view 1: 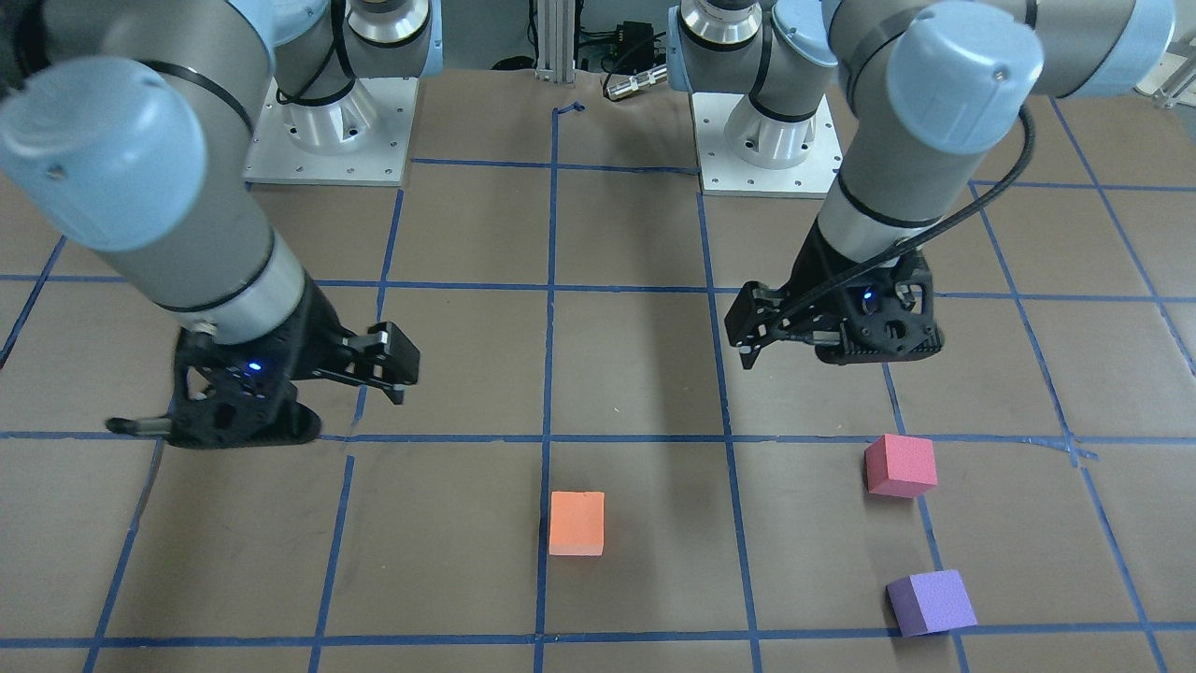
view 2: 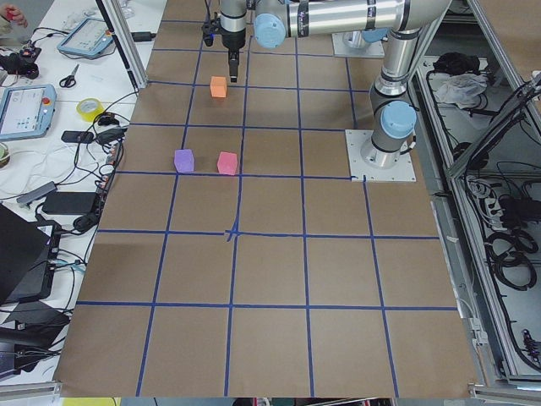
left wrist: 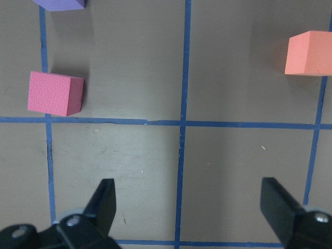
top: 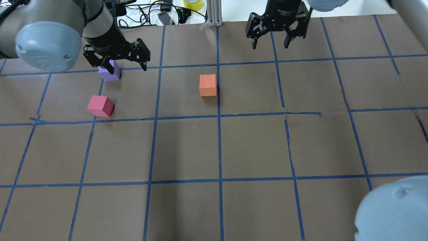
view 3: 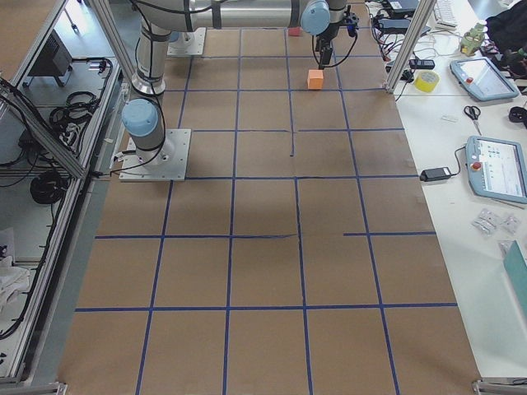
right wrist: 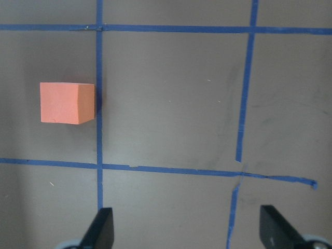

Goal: Arrange blocks in a line
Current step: 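Reach the left gripper over to the orange cube and grasp it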

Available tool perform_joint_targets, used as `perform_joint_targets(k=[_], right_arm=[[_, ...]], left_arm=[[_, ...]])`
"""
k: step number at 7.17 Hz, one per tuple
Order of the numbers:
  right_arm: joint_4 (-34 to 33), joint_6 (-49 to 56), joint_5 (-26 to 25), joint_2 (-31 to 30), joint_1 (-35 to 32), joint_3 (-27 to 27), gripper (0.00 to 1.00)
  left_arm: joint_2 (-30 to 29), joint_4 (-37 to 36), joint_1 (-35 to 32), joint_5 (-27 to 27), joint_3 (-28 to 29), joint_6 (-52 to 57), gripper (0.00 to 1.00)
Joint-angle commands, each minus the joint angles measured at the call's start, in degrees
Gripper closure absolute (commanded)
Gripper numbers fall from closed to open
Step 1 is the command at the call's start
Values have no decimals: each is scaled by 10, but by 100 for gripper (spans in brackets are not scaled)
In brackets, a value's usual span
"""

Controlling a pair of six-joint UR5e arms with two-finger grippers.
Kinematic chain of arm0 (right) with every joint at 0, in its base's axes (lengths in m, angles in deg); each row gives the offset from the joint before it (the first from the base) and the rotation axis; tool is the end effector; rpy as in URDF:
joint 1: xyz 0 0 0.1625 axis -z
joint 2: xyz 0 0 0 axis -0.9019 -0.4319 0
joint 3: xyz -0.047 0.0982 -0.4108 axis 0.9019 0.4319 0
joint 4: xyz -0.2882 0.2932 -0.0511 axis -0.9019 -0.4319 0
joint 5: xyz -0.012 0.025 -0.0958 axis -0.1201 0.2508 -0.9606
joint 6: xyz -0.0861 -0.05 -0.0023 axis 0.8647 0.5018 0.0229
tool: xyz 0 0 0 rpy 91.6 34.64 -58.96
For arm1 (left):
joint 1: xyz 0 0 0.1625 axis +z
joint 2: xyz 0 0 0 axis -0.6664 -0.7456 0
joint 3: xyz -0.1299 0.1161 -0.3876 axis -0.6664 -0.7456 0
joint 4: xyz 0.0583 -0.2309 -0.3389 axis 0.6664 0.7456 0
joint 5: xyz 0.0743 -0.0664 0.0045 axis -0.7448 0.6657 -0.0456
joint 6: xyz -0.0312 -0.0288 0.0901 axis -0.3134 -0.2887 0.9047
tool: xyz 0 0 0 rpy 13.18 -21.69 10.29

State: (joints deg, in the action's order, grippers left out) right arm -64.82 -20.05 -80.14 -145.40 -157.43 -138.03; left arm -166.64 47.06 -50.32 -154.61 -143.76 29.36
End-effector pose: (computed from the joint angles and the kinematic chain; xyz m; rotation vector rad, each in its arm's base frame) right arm 0.1753 -0.6244 0.4596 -0.0387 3.0526 0.0497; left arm -0.1548 -0.5690 0.4202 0.1223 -3.1240 0.1396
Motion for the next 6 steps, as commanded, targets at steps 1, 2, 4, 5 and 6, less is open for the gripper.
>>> perform_joint_targets(k=[1, 2, 4, 5, 6], right_arm=[[70, 16, -4, -66, 45, -10, 0], [76, 24, -18, -94, 54, -19, 0], [65, 37, -23, -143, 54, -80, 0], [31, 38, -24, -168, 54, -120, 1], [-18, 37, -24, -181, 54, -143, 1]], left_arm=[[-72, -78, -58, 3, 11, -45, 0], [-106, -87, -87, 3, 33, -46, 0], [-165, -96, -107, 3, 64, -52, 0], [-189, -123, -110, 3, 76, -53, 0], [-217, -132, -110, 4, 96, -51, 0]])
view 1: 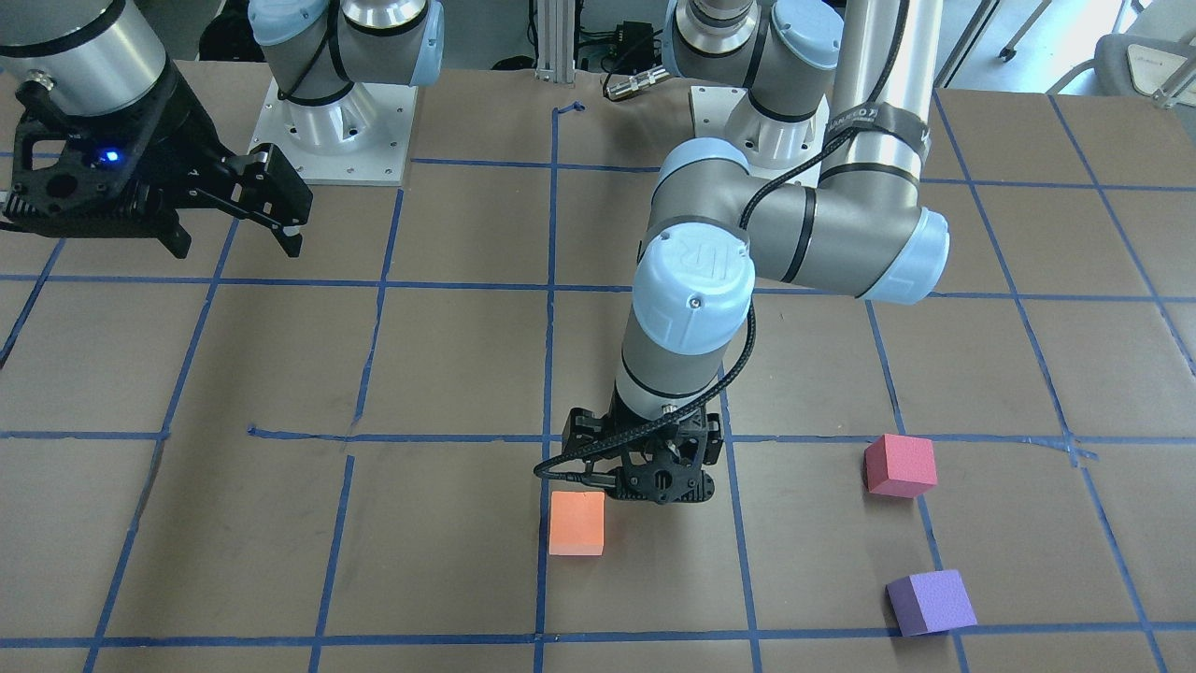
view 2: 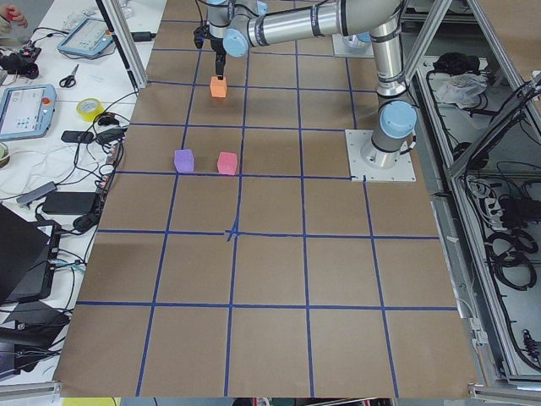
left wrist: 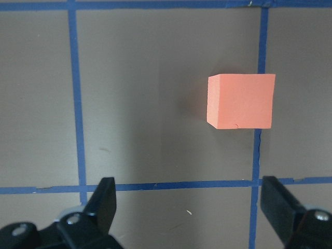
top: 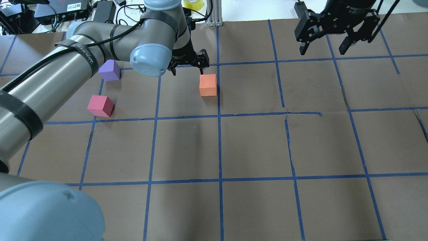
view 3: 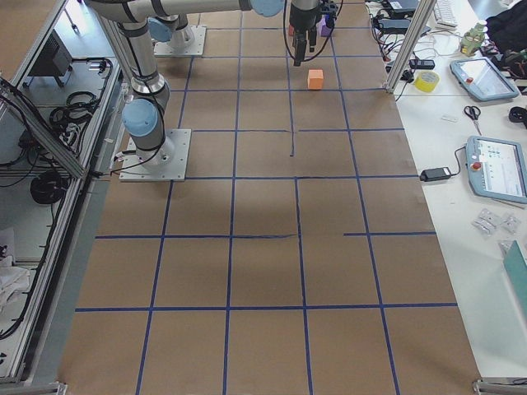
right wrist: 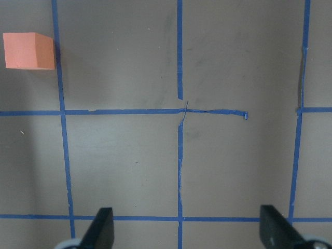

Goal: Arrange blocks in a line
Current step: 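Reach the left gripper over to the orange cube and grasp it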

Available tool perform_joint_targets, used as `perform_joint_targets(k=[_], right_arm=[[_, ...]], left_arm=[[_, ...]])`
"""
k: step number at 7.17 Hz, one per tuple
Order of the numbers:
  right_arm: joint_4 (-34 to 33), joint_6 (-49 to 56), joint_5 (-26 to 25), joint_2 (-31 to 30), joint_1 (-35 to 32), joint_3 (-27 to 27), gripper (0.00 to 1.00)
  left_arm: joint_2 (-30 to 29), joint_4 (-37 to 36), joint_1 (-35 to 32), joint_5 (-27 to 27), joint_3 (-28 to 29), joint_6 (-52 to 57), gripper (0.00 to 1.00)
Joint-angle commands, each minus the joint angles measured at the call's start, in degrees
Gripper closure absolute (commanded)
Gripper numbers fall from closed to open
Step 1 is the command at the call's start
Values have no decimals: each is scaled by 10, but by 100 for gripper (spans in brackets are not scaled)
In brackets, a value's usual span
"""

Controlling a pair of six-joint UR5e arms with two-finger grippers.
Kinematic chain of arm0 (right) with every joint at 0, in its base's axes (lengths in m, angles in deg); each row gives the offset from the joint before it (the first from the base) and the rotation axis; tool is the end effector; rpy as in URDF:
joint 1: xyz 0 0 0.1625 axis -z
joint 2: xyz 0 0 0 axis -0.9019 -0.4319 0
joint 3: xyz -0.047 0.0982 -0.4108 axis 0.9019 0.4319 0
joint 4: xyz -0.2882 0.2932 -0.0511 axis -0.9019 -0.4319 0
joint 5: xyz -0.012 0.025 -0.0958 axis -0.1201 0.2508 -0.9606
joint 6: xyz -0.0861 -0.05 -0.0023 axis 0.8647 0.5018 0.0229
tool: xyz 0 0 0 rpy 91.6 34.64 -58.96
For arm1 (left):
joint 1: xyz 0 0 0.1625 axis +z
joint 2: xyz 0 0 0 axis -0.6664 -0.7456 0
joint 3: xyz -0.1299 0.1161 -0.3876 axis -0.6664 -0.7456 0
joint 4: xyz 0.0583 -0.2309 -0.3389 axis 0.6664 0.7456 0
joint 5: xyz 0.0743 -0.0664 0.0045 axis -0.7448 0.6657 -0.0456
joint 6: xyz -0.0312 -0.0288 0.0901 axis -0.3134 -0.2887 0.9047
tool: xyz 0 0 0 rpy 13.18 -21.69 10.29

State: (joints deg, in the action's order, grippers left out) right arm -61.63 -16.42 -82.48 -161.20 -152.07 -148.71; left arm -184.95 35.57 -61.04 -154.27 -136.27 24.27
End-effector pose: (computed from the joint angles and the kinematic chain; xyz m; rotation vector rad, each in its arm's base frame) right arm 0.1168 -0.5255 0.5217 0.0053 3.0931 -0.0101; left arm -0.2826 -0.6356 0.3040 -0.0316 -3.1053 0.1506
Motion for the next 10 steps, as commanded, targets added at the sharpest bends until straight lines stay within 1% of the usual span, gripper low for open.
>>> perform_joint_targets(k=[1, 2, 4, 7, 8, 9, 10], right_arm=[[-71, 1, -1, -24, 0, -39, 0], [-71, 1, -1, -24, 1, -38, 0], [-70, 2, 0, -25, 1, -34, 0], [-69, 3, 1, -26, 1, -33, 0], [-69, 3, 0, -26, 1, -34, 0], [-69, 2, 1, -27, 2, -37, 0], [-70, 3, 3, -27, 1, -36, 0]], left_arm=[[-62, -28, -3, 2, 44, -1, 0], [-80, -39, -4, 2, 50, -16, 0], [-93, -40, -6, 20, 50, -59, 0], [-113, -53, -20, 28, 50, -61, 0], [-123, -83, -22, 30, 48, -58, 0], [-125, -86, -25, 29, 44, -62, 2], [-126, -85, -27, 17, 41, -80, 11]])
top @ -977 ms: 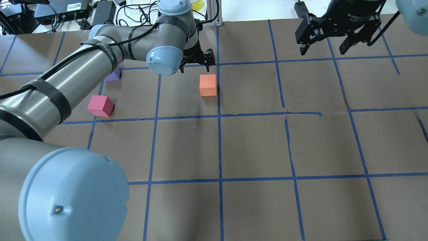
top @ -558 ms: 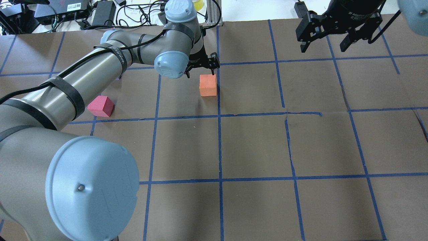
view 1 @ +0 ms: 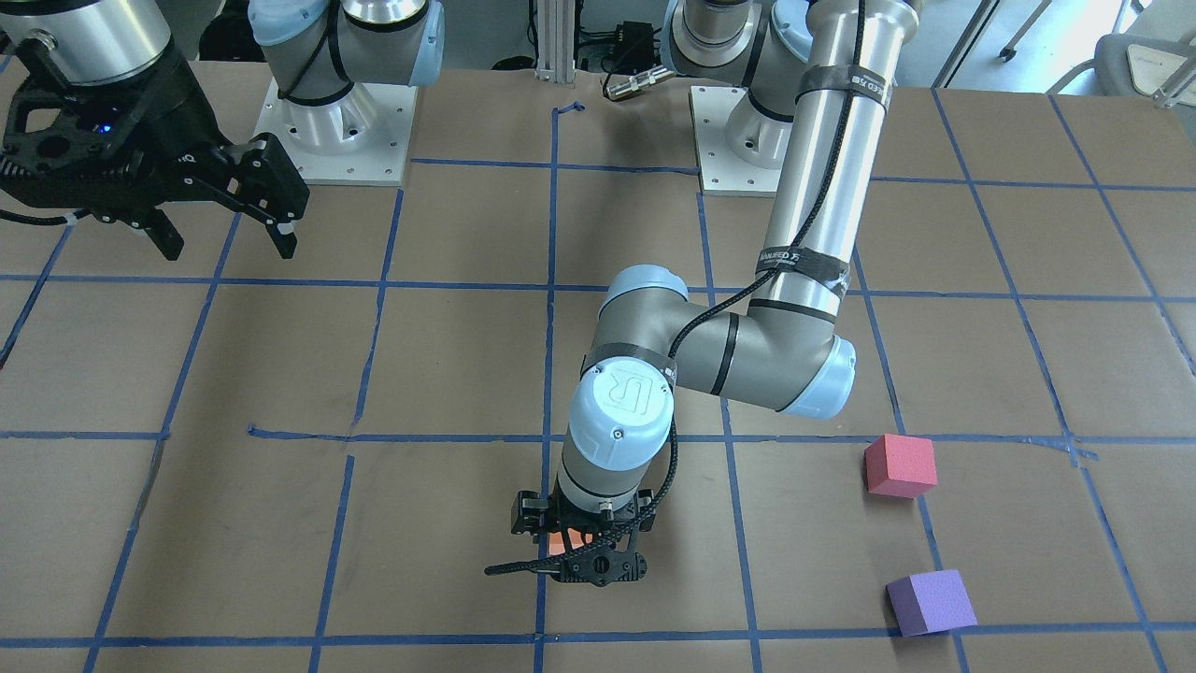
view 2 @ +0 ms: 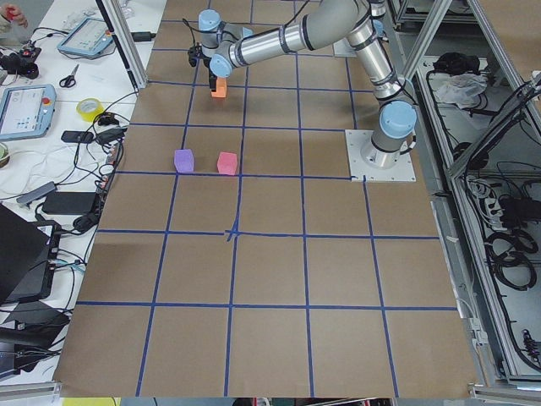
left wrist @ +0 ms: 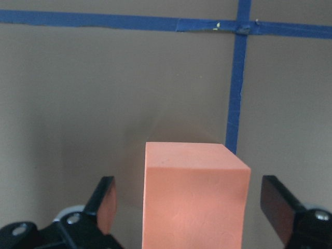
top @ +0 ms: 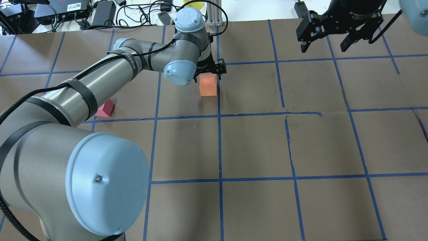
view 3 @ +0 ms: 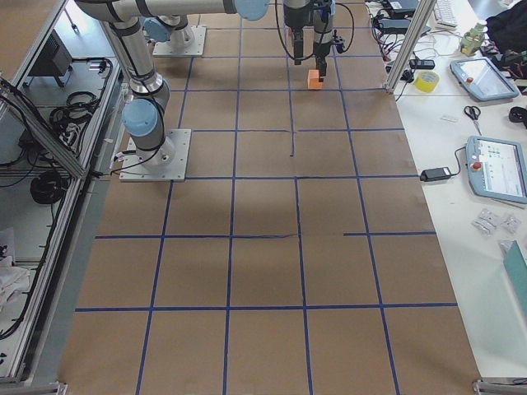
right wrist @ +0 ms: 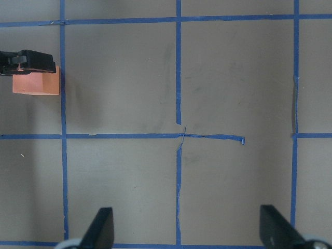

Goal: Arrange blocks in a line
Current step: 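Reach the left gripper over to the orange cube and grasp it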

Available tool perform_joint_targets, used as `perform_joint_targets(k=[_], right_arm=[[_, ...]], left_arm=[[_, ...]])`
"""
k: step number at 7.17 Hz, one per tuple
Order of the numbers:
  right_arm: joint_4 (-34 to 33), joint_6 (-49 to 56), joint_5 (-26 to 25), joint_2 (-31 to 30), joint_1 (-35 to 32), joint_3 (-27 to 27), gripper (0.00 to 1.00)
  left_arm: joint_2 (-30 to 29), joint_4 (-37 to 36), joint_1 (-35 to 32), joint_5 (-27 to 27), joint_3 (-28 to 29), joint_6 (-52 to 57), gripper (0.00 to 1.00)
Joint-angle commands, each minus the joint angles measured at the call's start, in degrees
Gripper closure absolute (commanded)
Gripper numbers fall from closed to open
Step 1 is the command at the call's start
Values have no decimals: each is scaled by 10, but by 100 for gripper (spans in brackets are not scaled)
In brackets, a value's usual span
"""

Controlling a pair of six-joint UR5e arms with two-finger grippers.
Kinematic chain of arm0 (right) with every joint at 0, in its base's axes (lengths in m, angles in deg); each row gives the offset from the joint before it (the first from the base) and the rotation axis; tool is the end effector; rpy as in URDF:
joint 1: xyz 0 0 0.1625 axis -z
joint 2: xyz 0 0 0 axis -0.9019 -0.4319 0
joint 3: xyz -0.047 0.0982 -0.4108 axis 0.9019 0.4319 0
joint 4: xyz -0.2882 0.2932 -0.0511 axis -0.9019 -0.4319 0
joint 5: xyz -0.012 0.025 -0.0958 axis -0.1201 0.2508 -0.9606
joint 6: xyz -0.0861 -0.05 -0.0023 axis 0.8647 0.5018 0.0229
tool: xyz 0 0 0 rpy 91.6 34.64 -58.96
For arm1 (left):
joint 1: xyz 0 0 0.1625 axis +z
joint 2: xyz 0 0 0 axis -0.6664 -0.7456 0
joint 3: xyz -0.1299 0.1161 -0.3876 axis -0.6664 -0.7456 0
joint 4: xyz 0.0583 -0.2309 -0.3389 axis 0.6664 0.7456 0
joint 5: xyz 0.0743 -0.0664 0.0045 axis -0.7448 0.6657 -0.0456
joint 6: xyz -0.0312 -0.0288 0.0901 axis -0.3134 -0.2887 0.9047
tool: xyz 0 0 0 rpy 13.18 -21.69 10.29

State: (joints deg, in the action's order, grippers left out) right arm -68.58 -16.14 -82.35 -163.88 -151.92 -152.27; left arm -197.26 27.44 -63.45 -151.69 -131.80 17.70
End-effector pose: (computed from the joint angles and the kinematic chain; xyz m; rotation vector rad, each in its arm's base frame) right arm 0.1160 -0.5164 0.5277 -0.0024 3.0906 -0.1743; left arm -0.3271 -0.6724 0.2034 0.0760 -3.0533 0.1314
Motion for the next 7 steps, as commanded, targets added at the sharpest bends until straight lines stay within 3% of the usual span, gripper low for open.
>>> perform_joint_targets(k=[1, 3, 7], right_arm=[[-1, 0, 3, -1, -1, -1, 0], [-1, 0, 3, 0, 0, -1, 0], [-1, -1, 0, 0, -1, -2, 0]], left_arm=[[-2, -5, -2, -15, -12, -10, 30], [1, -4, -2, -9, -13, -6, 56], [63, 81, 41, -19, -14, 74, 59]])
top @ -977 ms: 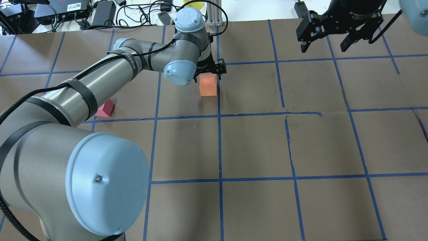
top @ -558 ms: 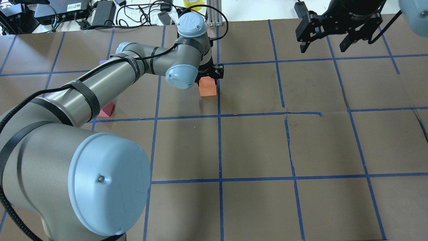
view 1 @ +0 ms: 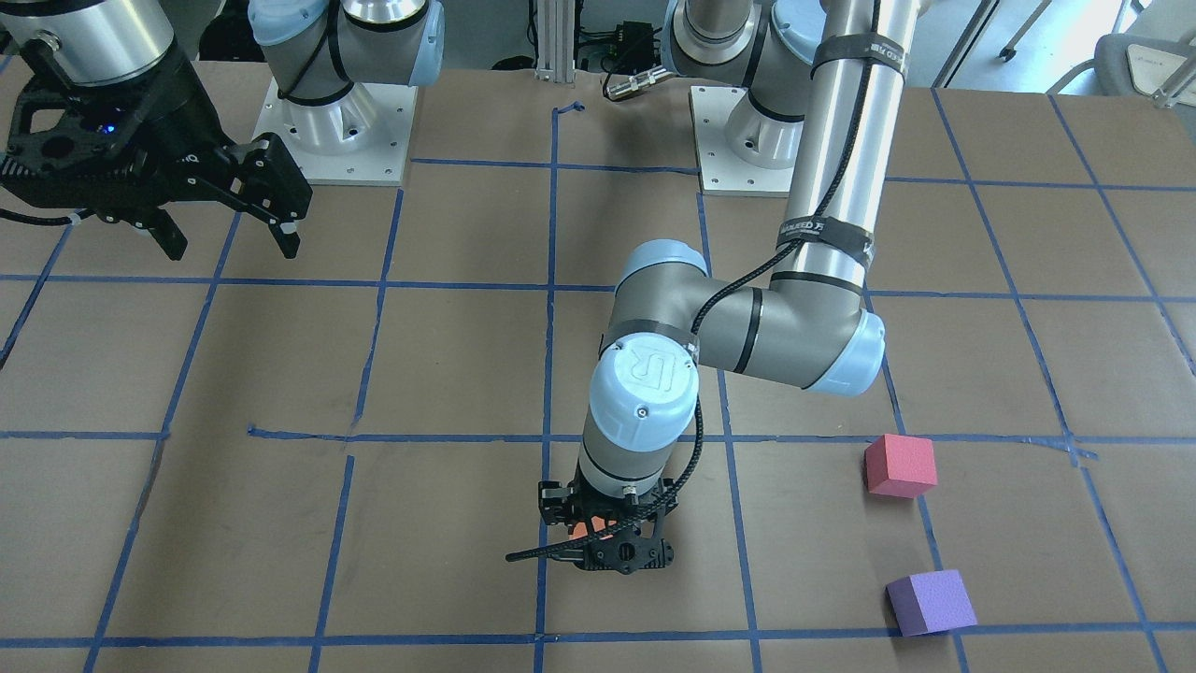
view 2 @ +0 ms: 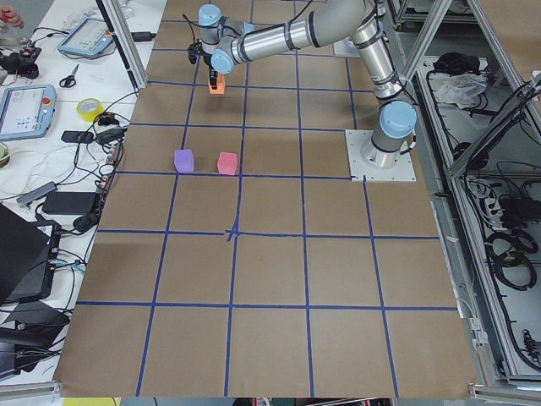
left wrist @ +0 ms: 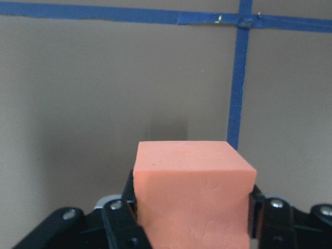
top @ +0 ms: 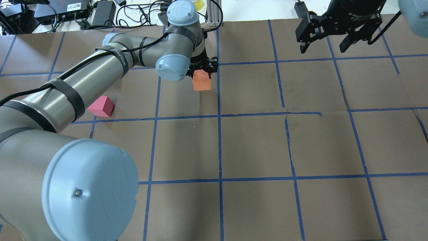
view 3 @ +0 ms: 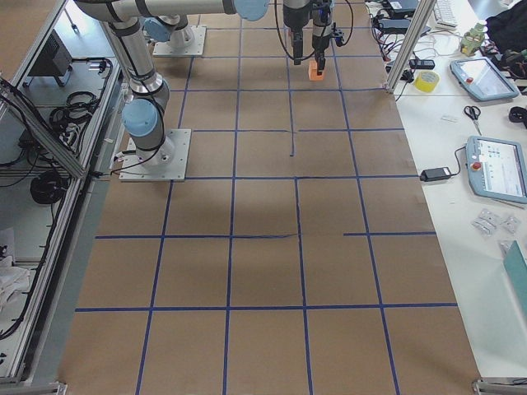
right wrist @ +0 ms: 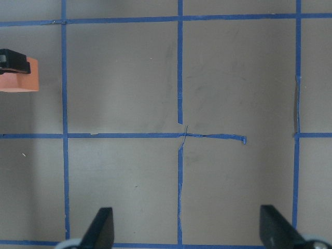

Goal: Arrange blocks in a line
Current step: 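Carry the orange cube with the left gripper to between the purple and pink cubes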

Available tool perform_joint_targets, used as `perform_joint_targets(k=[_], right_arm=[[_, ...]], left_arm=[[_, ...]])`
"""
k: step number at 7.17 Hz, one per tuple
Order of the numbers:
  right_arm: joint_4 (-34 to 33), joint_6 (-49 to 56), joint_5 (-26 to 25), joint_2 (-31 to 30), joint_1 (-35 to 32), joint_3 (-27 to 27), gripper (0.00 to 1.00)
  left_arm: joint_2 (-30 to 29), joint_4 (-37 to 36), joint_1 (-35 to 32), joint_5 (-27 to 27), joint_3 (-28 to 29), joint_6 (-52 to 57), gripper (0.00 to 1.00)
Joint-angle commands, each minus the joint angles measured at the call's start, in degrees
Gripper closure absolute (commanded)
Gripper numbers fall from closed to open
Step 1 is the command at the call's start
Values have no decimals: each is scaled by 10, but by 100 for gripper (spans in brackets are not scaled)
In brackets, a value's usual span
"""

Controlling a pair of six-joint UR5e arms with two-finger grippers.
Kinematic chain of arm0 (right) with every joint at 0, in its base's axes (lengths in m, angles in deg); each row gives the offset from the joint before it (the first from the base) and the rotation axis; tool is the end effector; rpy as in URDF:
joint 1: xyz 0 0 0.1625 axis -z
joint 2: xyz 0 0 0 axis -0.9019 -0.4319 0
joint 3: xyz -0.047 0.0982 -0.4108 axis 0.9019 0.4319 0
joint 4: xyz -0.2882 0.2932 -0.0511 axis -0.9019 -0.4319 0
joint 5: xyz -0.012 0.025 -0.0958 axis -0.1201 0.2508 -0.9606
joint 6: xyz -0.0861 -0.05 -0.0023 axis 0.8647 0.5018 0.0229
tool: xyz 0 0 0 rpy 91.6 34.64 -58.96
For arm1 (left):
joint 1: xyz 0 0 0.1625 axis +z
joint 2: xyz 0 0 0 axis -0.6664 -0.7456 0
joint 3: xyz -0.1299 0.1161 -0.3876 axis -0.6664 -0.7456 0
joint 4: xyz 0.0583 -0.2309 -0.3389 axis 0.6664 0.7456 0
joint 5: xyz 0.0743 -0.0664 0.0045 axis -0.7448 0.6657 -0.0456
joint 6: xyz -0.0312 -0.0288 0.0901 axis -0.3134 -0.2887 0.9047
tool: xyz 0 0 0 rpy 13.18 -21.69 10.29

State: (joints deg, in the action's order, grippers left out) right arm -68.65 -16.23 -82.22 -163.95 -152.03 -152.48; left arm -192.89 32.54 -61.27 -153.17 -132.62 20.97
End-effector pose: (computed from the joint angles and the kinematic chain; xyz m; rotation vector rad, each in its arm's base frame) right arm 0.1173 -0.5156 0.5267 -0.0031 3.0882 -0.1723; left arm -0.2951 -0.6689 0.2425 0.0503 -3.0905 0.1081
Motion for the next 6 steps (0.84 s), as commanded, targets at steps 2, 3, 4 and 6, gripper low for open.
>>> perform_joint_targets(k=[2, 3, 4, 6], right_arm=[[0, 0, 1, 0, -2, 0, 0], [0, 0, -1, 0, -2, 0, 0], [0, 0, -2, 4, 0, -2, 0], [1, 0, -1, 2, -1, -1, 0]], left_arm=[[33, 38, 75, -5, -10, 68, 59], [42, 40, 102, -5, -18, 111, 60], [51, 45, 121, -7, -27, 147, 62], [57, 45, 161, -22, -29, 210, 62]])
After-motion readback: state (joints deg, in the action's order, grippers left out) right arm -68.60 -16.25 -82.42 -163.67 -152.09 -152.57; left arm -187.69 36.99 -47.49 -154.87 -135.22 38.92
